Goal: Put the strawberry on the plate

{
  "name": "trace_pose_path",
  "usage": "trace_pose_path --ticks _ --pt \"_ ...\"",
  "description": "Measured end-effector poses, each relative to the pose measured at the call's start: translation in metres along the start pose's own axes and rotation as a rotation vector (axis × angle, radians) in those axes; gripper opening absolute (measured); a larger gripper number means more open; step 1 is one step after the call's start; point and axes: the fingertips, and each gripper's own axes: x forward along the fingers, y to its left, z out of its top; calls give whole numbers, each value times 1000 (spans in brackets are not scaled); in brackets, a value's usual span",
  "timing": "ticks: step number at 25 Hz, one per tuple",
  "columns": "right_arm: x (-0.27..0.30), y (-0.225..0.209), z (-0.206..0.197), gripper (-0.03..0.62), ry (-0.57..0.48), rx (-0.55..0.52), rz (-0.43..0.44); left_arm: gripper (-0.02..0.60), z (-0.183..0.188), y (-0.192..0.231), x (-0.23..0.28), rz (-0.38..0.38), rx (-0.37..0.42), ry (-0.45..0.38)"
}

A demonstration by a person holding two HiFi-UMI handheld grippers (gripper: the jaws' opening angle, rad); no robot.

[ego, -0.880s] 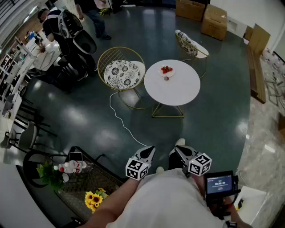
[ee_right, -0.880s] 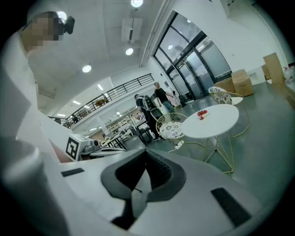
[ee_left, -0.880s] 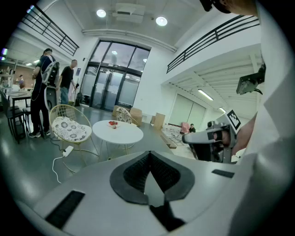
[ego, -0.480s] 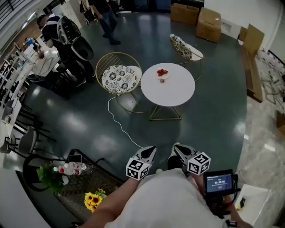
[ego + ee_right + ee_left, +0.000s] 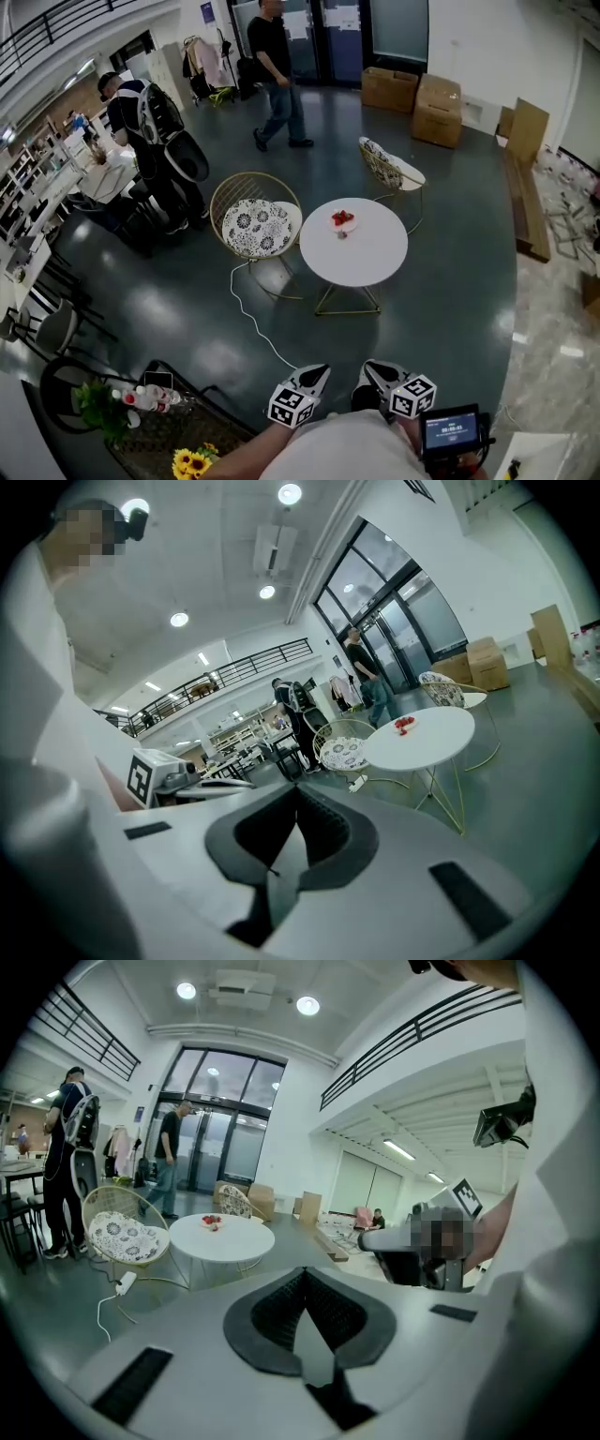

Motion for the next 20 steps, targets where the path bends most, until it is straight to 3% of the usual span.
trace_pose_path --ticks 20 --pt "7 7 -11 8 35 -22 -7 8 -6 7 -9 16 6 -20"
